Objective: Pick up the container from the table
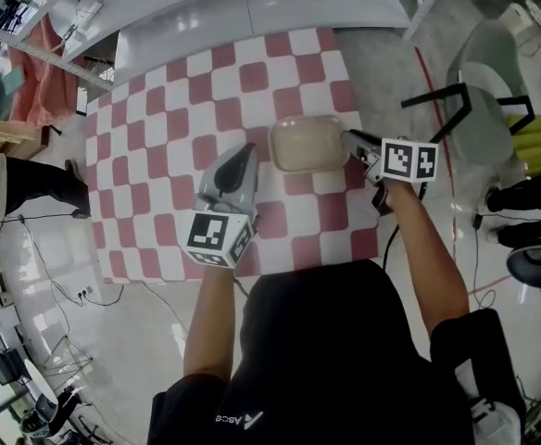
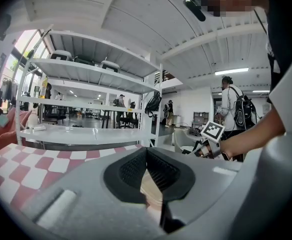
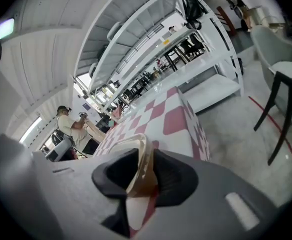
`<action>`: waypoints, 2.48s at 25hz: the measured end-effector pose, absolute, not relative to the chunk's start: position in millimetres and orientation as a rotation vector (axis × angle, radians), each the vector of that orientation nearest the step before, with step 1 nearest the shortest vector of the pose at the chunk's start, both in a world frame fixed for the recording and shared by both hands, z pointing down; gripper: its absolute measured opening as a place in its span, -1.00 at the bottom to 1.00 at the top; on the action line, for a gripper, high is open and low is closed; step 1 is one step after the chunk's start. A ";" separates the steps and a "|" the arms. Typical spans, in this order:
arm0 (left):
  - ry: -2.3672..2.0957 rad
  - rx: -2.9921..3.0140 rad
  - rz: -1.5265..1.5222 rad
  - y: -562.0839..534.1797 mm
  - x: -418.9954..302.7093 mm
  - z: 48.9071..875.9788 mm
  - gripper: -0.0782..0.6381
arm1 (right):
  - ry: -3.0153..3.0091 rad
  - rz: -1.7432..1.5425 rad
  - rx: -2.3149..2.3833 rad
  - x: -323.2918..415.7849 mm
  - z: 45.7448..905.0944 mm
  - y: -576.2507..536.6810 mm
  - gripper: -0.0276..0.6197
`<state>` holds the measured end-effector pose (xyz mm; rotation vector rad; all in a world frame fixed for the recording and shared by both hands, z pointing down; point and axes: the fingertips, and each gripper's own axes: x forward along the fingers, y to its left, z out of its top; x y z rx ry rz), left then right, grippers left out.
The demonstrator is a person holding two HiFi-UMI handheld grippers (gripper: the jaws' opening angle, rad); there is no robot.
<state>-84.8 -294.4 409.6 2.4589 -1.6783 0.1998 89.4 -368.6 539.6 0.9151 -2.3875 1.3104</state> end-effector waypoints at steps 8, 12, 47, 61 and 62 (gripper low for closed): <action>-1.628 2.383 0.240 -301.4 -85.1 432.5 -0.75 | -2.411 1.452 0.943 90.7 540.0 -369.5 -0.71; -1.583 2.281 0.206 -304.8 -88.6 448.5 -0.73 | -2.409 1.478 0.978 96.1 542.4 -371.6 -0.73; -0.754 1.711 -0.065 -311.0 -16.5 534.8 -0.09 | -2.454 1.429 0.940 93.5 539.4 -371.9 -0.74; -0.729 1.725 -0.262 -300.2 -35.0 484.5 -0.16 | -2.745 0.662 0.927 91.2 445.8 -353.3 -0.62; -0.712 1.704 -0.301 -297.8 -35.5 478.7 -0.17 | -2.777 0.573 0.914 87.9 433.8 -347.7 -0.65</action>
